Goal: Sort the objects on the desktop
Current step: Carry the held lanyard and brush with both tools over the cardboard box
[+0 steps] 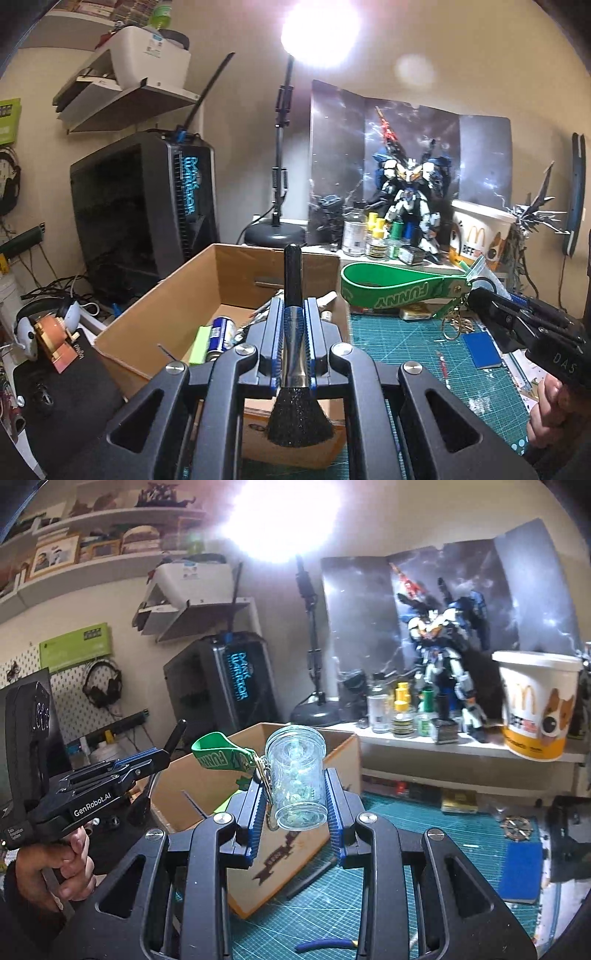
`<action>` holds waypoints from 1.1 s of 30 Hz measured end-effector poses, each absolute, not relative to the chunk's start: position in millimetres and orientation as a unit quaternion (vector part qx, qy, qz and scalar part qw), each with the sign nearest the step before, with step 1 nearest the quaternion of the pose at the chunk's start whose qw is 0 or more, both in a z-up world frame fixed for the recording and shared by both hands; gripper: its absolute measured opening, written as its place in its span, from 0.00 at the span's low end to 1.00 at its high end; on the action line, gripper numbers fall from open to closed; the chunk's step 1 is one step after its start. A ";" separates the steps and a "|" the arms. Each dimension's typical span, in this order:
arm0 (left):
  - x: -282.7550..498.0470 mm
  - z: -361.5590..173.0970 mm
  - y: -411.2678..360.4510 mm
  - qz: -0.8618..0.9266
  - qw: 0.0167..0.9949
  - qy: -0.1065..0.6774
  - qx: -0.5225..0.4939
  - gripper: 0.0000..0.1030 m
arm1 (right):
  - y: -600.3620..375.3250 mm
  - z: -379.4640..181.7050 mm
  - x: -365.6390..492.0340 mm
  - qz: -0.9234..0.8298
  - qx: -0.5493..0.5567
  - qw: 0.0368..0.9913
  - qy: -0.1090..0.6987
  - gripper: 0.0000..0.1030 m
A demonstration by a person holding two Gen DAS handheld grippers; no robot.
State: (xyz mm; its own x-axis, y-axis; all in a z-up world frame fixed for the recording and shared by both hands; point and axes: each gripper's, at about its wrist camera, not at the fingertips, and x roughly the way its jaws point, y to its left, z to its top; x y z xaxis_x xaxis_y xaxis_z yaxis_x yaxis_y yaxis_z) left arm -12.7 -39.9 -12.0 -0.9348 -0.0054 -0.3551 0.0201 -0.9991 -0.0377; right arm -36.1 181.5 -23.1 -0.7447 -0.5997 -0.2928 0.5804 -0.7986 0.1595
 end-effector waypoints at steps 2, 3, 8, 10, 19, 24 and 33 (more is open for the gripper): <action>-11.1 -12.0 -44.9 -0.983 0.014 0.022 0.181 0.10 | 175.6 -23.7 -36.7 -0.931 0.167 0.323 -0.027 0.27; -10.3 -12.1 -47.5 -0.983 0.018 0.023 0.180 0.10 | 172.2 -23.8 -36.7 -0.930 0.167 0.327 -0.025 0.27; -6.0 -13.6 -58.9 -0.982 0.034 0.028 0.181 0.10 | 157.5 -24.4 -37.7 -0.923 0.166 0.347 -0.021 0.27; -4.0 -14.1 -63.4 -0.982 0.041 0.029 0.182 0.10 | 152.0 -24.8 -38.3 -0.920 0.166 0.354 -0.019 0.27; 6.3 -14.2 -83.4 -0.980 0.075 0.034 0.181 0.10 | 128.9 -24.9 -38.8 -0.909 0.164 0.384 -0.011 0.27; 12.2 -14.0 -93.3 -0.979 0.091 0.037 0.180 0.10 | 114.1 -24.8 -37.7 -0.901 0.163 0.402 -0.004 0.27; 18.4 -14.2 -106.5 -0.976 0.111 0.042 0.181 0.10 | 93.9 -26.8 -35.9 -0.889 0.165 0.426 0.005 0.27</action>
